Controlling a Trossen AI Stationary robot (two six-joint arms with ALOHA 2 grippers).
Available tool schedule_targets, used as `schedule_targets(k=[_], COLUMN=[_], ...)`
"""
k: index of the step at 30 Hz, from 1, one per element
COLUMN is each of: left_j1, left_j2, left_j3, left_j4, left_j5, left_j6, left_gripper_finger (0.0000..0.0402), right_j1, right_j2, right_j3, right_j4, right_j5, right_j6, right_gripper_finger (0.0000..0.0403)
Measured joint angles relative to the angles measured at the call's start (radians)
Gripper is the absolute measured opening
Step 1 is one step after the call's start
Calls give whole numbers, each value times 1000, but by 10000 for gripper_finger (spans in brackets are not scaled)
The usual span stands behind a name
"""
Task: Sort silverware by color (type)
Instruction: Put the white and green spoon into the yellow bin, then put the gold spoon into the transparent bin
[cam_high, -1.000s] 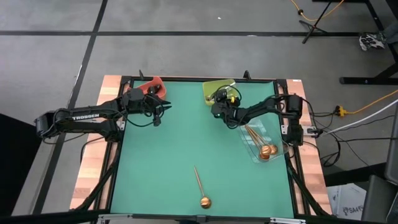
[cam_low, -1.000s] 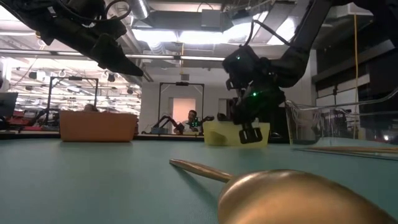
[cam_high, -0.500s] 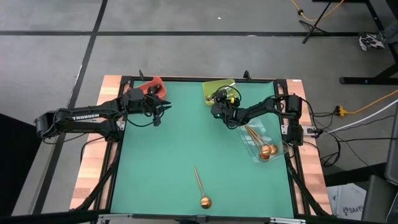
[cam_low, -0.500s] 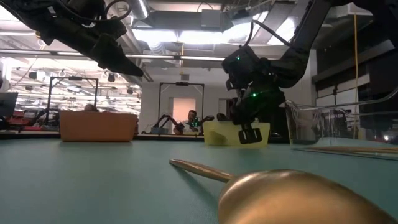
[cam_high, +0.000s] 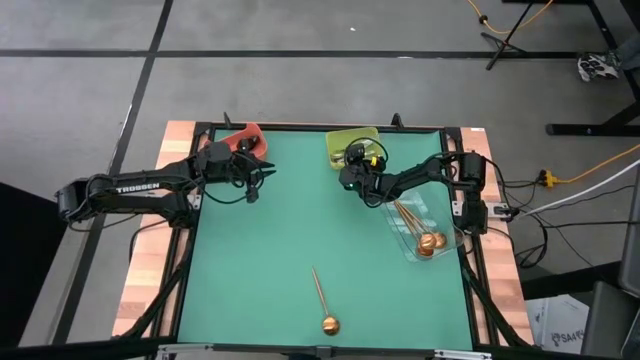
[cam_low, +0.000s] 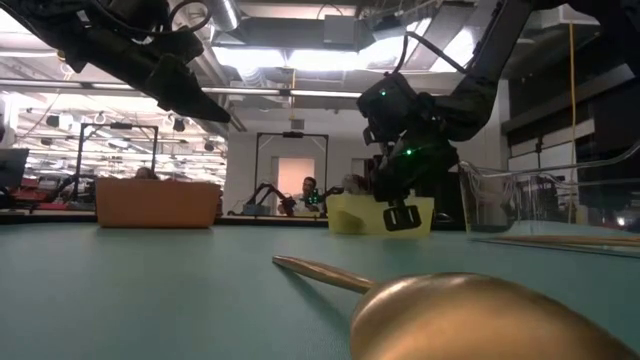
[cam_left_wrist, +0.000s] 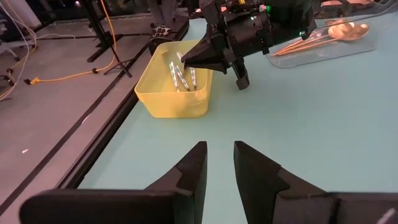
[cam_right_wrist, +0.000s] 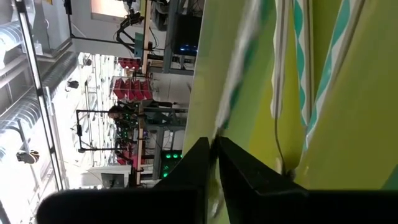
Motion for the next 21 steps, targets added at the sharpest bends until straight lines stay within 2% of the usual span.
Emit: schedule_targets(k=[21], left_j1=[0], left_j2=[0], left_j3=[0], left_j4=[0], left_j5=[0], left_j6=[0], left_gripper_finger=[73], right_j1=[0], right_j2=[1], right_j3=[-1], right_j4=[12], right_j5=[-12], right_j6=[-2], right_gripper_finger=[33])
